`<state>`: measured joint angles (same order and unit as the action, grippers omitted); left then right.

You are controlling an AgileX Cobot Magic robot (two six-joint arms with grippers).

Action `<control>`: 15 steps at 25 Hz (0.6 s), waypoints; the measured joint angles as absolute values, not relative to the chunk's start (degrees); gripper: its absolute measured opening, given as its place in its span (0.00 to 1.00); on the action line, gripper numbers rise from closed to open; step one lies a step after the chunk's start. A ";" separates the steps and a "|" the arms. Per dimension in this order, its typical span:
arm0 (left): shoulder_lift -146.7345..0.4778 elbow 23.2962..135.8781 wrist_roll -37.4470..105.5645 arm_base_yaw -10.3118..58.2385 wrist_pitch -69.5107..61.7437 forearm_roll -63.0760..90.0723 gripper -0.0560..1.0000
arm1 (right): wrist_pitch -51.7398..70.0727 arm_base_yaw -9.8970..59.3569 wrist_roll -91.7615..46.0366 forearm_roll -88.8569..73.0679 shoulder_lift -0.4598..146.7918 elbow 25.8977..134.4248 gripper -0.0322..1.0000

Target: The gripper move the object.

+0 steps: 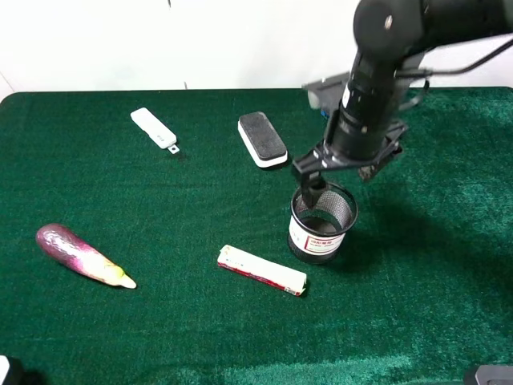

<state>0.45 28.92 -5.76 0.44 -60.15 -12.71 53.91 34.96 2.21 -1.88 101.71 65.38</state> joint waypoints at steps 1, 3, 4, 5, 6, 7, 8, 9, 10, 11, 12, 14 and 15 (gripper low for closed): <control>0.45 28.92 -5.76 0.44 -60.15 -12.71 0.99 | 54.58 34.96 2.21 -1.88 100.64 65.95 0.70; 0.45 28.92 -5.76 0.44 -60.15 -12.71 0.99 | 56.36 34.96 2.21 -1.88 98.30 67.02 0.70; 0.45 28.92 -5.76 0.44 -60.15 -12.71 0.99 | 57.38 34.96 2.21 -1.88 96.96 67.34 0.70; 0.45 28.92 -5.76 0.44 -60.15 -12.71 0.99 | 58.79 34.96 2.21 -1.88 95.65 67.57 0.70; 0.45 28.92 -5.76 0.44 -60.15 -12.71 0.99 | 60.27 34.96 2.21 -1.88 94.56 67.81 0.70; 0.45 28.92 -5.76 0.44 -60.15 -12.71 0.99 | 61.69 34.96 2.21 -1.88 93.29 67.85 0.70; 0.45 28.92 -5.76 0.44 -60.15 -12.71 0.99 | 62.85 34.96 2.21 -1.88 92.27 67.90 0.70; 0.45 28.92 -5.76 0.44 -60.15 -12.71 0.99 | 64.02 34.96 2.27 -1.88 91.09 67.97 0.70; 0.45 28.92 -5.76 0.44 -60.15 -12.71 0.99 | 65.16 35.03 2.41 -1.88 89.87 67.97 0.70; 0.45 28.92 -5.76 0.44 -60.15 -12.71 0.99 | 66.35 35.09 2.57 -1.88 88.65 67.97 0.70; 0.45 28.92 -5.76 0.44 -60.15 -12.71 0.99 | 67.07 35.09 2.75 -1.88 87.62 67.97 0.70; 0.45 28.92 -5.76 0.44 -60.15 -12.71 0.99 | 68.52 35.09 3.19 -1.88 85.11 67.97 0.70; 0.45 28.92 -5.76 0.44 -60.15 -12.71 0.99 | 69.00 35.09 3.31 -2.03 83.75 67.97 0.70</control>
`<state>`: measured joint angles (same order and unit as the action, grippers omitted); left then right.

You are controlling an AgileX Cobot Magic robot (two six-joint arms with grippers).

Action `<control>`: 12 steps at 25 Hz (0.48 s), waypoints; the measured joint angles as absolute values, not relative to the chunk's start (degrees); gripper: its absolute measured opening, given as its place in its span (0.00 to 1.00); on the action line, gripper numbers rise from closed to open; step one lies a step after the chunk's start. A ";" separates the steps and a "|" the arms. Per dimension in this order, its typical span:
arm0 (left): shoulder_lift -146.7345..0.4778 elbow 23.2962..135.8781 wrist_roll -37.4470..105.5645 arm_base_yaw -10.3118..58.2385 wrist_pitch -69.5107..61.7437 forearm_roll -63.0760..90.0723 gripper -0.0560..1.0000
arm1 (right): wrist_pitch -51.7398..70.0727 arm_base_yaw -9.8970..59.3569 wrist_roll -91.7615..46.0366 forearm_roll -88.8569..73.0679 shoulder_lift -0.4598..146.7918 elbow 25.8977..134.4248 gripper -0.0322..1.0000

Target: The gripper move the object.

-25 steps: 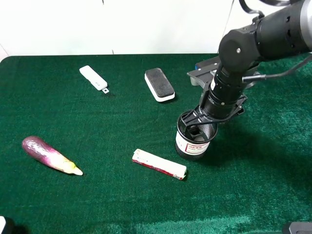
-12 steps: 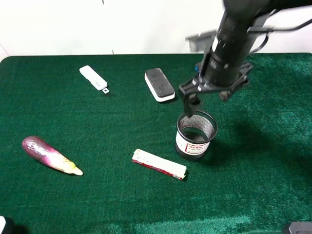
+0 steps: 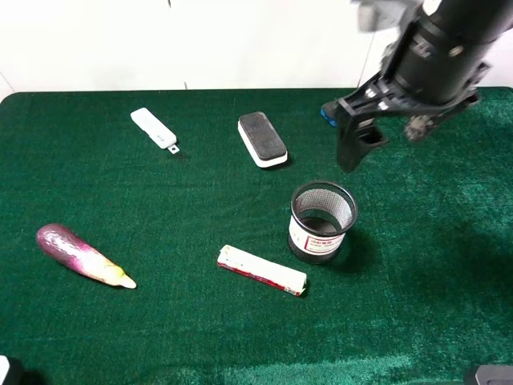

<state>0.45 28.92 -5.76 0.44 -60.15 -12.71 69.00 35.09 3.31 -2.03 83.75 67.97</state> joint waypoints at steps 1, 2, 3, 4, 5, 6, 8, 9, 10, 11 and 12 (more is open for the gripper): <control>0.45 28.92 -5.76 0.44 -60.15 -12.71 0.99 | 69.28 35.09 3.45 -2.30 82.42 67.97 0.70; 0.45 28.92 -5.76 0.44 -60.15 -12.71 0.99 | 69.35 35.09 3.54 -2.48 81.29 67.97 0.70; 0.45 28.92 -5.76 0.44 -60.15 -12.71 0.99 | 69.42 35.09 3.75 -2.81 79.82 67.97 0.70; 0.45 28.92 -5.76 0.44 -60.15 -12.71 0.99 | 69.42 35.09 3.98 -3.16 78.37 67.97 0.70; 0.45 28.92 -5.76 0.44 -60.15 -12.71 0.99 | 69.45 35.09 4.38 -3.45 77.12 67.97 0.70; 0.45 28.92 -5.76 0.44 -60.15 -12.71 0.99 | 69.50 35.09 4.81 -3.77 75.65 67.97 0.70; 0.45 28.92 -5.76 0.44 -60.15 -12.71 0.99 | 69.52 35.09 5.37 -4.06 72.63 67.97 0.70; 0.45 28.92 -5.76 0.44 -60.15 -12.71 0.99 | 69.52 35.09 5.77 -4.12 71.36 67.91 0.70; 0.45 28.92 -5.76 0.44 -60.15 -12.71 0.99 | 69.52 35.09 5.90 -4.17 69.81 67.71 0.70; 0.45 28.92 -5.76 0.44 -60.15 -12.71 0.99 | 69.57 35.09 5.95 -4.23 68.15 67.27 0.70; 0.45 28.92 -5.76 0.44 -60.15 -12.71 0.99 | 69.57 35.09 6.10 -4.23 66.45 66.71 0.70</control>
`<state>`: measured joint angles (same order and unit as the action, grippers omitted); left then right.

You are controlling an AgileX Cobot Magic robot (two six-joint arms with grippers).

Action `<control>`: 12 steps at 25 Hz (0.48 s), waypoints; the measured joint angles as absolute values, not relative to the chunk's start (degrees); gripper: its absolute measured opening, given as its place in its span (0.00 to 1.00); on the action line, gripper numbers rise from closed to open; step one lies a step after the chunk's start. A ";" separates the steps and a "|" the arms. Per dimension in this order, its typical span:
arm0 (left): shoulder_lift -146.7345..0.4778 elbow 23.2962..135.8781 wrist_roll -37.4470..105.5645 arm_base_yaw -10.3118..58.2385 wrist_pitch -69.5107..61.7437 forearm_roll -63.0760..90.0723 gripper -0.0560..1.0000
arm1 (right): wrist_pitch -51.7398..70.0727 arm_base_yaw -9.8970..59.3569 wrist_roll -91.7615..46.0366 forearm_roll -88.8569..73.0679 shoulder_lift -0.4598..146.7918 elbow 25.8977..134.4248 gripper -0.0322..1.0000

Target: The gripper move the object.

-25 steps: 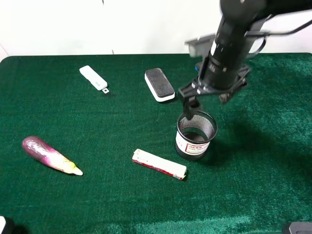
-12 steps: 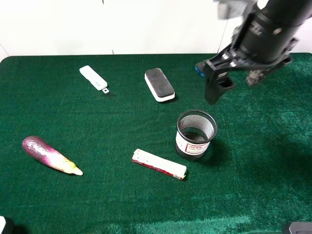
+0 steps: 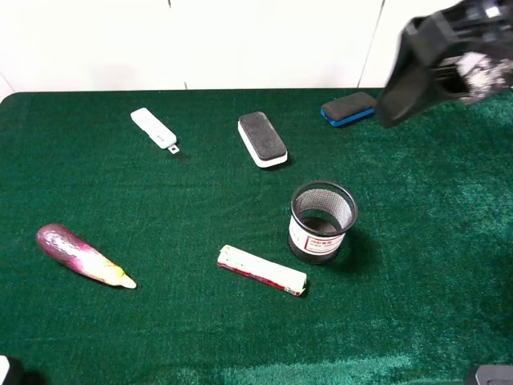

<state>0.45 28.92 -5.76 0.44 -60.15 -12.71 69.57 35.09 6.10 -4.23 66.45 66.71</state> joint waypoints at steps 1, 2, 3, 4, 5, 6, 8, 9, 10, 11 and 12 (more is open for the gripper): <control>0.45 28.92 -5.76 0.44 -60.15 -12.71 0.99 | 69.57 35.09 6.10 -4.23 65.07 65.67 0.70; 0.45 28.92 -5.76 0.44 -60.15 -12.71 0.99 | 69.60 35.09 6.10 -4.23 63.34 64.86 0.70; 0.45 28.92 -5.76 0.44 -60.15 -12.71 0.99 | 69.60 35.09 6.10 -4.23 61.61 63.80 0.70; 0.45 28.92 -5.76 0.44 -60.15 -12.71 0.99 | 69.60 35.09 6.10 -4.23 60.14 62.86 0.70; 0.45 28.92 -5.76 0.44 -60.15 -12.71 0.99 | 69.60 35.09 6.10 -4.23 58.32 61.54 0.70; 0.45 28.92 -5.76 0.44 -60.15 -12.71 0.99 | 69.65 35.09 6.10 -4.23 56.49 60.63 0.70; 0.45 28.92 -5.76 0.44 -60.15 -12.71 0.99 | 69.67 35.09 6.10 -4.23 53.21 58.86 0.70; 0.45 28.92 -5.76 0.44 -60.15 -12.71 0.99 | 69.67 35.09 6.10 -4.23 51.73 57.92 0.70; 0.45 28.92 -5.76 0.44 -60.15 -12.71 0.99 | 69.72 35.09 6.10 -4.07 50.00 56.93 0.70; 0.45 28.92 -5.76 0.44 -60.15 -12.71 0.99 | 69.72 35.09 6.10 -3.80 48.26 55.86 0.70; 0.45 28.92 -5.76 0.44 -60.15 -12.71 0.99 | 69.72 35.09 6.10 -3.55 46.51 54.74 0.70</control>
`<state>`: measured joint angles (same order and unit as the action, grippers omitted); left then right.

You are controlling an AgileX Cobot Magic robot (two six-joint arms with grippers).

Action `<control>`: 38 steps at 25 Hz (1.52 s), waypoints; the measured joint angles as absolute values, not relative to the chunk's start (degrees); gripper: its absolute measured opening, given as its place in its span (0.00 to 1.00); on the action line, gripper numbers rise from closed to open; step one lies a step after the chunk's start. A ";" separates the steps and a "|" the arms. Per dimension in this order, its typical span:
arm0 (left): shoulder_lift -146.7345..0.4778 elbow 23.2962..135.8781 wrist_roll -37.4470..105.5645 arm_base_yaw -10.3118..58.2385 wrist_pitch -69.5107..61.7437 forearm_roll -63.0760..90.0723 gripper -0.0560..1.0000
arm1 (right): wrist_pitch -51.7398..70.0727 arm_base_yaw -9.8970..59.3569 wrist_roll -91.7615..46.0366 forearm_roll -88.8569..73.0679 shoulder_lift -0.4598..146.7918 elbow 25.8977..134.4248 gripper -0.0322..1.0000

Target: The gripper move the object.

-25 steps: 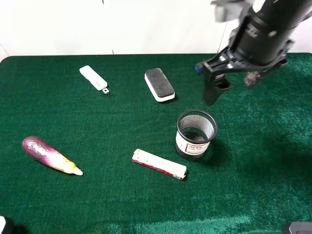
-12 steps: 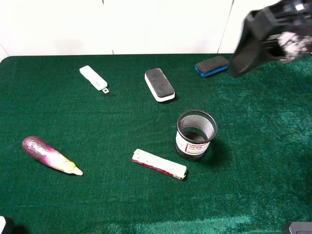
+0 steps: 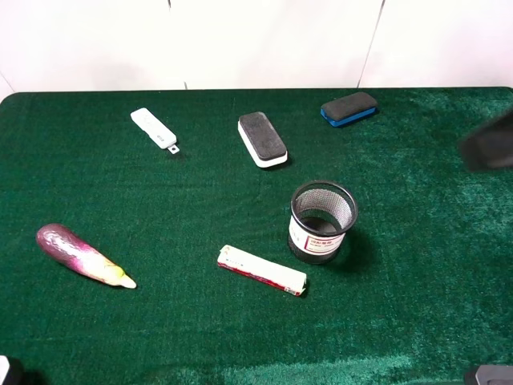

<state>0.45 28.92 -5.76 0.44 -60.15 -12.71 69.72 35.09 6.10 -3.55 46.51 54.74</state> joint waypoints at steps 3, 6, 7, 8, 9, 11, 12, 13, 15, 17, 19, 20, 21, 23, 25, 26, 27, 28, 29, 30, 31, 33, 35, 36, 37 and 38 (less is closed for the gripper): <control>0.45 28.92 -5.76 0.44 -60.15 -12.71 0.99 | 69.75 35.09 6.10 -2.35 41.11 51.23 0.70; 0.45 28.92 -5.76 0.44 -60.15 -12.71 0.99 | 69.79 33.13 6.10 -1.80 35.62 47.67 0.70; 0.45 28.92 -5.76 0.44 -60.15 -12.71 0.99 | 69.79 31.92 6.10 -1.53 33.60 46.47 0.70; 0.45 28.92 -5.76 0.44 -60.15 -12.71 0.99 | 69.79 30.46 6.10 -1.30 31.82 45.54 0.70; 0.45 28.92 -5.76 0.44 -60.15 -12.71 0.99 | 69.82 28.09 6.10 -0.93 29.36 44.51 0.70; 0.45 28.92 -5.76 0.44 -60.15 -12.71 0.99 | 69.32 23.65 6.10 -0.59 25.63 42.63 0.70; 0.45 28.92 -5.76 0.44 -60.15 -12.71 0.99 | 68.92 21.14 6.16 -0.51 23.68 41.81 0.70; 0.45 28.92 -5.76 0.44 -60.15 -12.71 0.99 | 68.18 18.73 6.16 -0.51 22.09 40.83 0.70; 0.45 28.92 -5.76 0.44 -60.15 -12.71 0.99 | 67.01 14.74 6.23 -0.51 18.42 39.14 0.70; 0.45 28.92 -5.76 0.44 -60.15 -12.71 0.99 | 66.39 11.41 6.27 -0.51 15.35 37.68 0.70; 0.45 28.92 -5.76 0.44 -60.15 -12.71 0.99 | 66.17 8.41 6.27 -0.51 12.30 36.46 0.70; 0.45 28.92 -5.76 0.44 -60.15 -12.71 0.99 | 66.04 7.18 6.27 -0.51 10.86 35.75 0.70; 0.45 28.92 -5.76 0.44 -60.15 -12.71 0.99 | 65.89 6.29 6.27 -0.51 9.66 35.18 0.70; 0.45 28.92 -5.76 0.44 -60.15 -12.71 0.99 | 65.70 4.66 6.27 -0.51 6.95 33.97 0.70; 0.45 28.92 -5.76 0.44 -60.15 -12.71 0.99 | 65.63 3.95 5.96 0.00 4.75 33.17 0.70; 0.45 28.92 -5.76 0.44 -60.15 -12.71 0.99 | 65.48 3.82 5.58 0.00 3.66 32.97 0.70; 0.45 28.92 -5.76 0.44 -60.15 -12.71 0.99 | 65.30 3.82 5.25 0.55 2.65 32.59 0.70; 0.45 28.92 -5.76 0.44 -60.15 -12.71 0.99 | 65.16 3.82 4.91 0.89 1.91 32.32 0.70; 0.45 28.92 -5.76 0.44 -60.15 -12.71 0.99 | 64.79 3.82 4.76 1.32 0.97 31.77 0.70; 0.45 28.92 -5.76 0.44 -60.15 -12.71 0.99 | 64.66 3.82 4.61 1.75 0.23 31.31 0.70; 0.45 28.92 -5.76 0.44 -60.15 -12.71 0.99 | 64.46 3.82 4.56 1.97 -0.16 30.82 0.70; 0.45 28.92 -5.76 0.44 -60.15 -12.71 0.99 | 63.60 3.82 4.56 2.41 -0.33 30.50 0.70; 0.45 28.92 -5.76 0.44 -60.15 -12.71 0.99 | 63.15 3.82 4.56 2.98 -0.43 30.50 0.70; 0.45 28.92 -5.76 0.44 -60.15 -12.71 0.99 | 62.69 3.82 4.56 3.37 -0.43 30.44 0.70; 0.45 28.92 -5.76 0.44 -60.15 -12.71 0.99 | 62.17 3.82 4.56 3.78 -0.43 30.30 0.70; 0.45 28.92 -5.76 0.44 -60.15 -12.71 0.99 | 61.59 3.82 4.56 3.94 -0.43 29.90 0.70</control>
<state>0.45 28.92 -5.76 0.44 -60.15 -12.71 61.59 3.82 4.56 3.94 -0.43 29.90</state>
